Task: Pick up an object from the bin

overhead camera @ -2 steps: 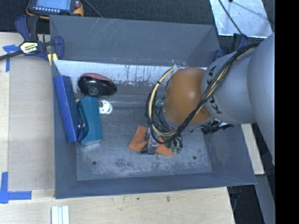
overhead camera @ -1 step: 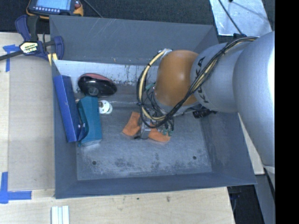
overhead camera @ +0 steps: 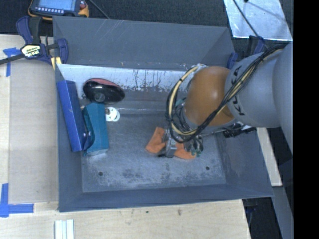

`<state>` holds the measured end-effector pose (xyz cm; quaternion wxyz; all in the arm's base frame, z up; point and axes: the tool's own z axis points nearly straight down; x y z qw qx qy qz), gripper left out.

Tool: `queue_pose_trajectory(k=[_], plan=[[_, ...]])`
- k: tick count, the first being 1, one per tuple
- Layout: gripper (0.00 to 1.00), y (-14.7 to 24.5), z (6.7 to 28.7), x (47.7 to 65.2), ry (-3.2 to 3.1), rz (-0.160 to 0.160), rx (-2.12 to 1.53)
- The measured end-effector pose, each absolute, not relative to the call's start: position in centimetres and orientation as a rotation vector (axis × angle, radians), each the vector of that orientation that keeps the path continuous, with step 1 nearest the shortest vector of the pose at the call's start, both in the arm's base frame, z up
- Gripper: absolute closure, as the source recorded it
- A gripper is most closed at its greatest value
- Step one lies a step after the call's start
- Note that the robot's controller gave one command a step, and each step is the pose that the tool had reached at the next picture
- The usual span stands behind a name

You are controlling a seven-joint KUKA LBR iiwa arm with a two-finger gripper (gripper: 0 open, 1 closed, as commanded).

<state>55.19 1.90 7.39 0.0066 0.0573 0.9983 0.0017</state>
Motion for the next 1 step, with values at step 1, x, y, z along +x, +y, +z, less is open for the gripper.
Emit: queue_pose_trajectory(k=[1], plan=[[1.00, 0.32, 7.15, 54.05, 3.140, -0.010, 0.198]])
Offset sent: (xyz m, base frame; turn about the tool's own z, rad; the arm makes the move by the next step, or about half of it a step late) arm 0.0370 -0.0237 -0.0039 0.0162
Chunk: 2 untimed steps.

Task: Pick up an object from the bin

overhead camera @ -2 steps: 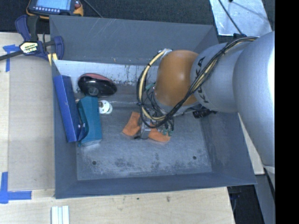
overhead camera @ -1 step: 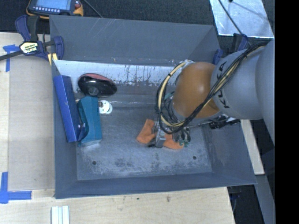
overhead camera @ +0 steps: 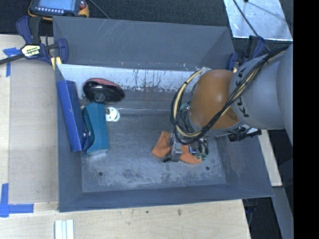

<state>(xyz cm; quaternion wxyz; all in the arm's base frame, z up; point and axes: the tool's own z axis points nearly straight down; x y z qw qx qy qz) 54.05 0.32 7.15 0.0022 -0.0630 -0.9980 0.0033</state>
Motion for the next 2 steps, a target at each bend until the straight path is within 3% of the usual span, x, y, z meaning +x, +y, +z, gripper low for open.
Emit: queue_pose_trajectory(k=[1, 2], plan=[[1.00, 1.3, 7.2, 58.1, -3.141, -0.009, -0.186], [1.00, -0.4, 7.3, 58.3, -3.145, 0.002, -0.233]])
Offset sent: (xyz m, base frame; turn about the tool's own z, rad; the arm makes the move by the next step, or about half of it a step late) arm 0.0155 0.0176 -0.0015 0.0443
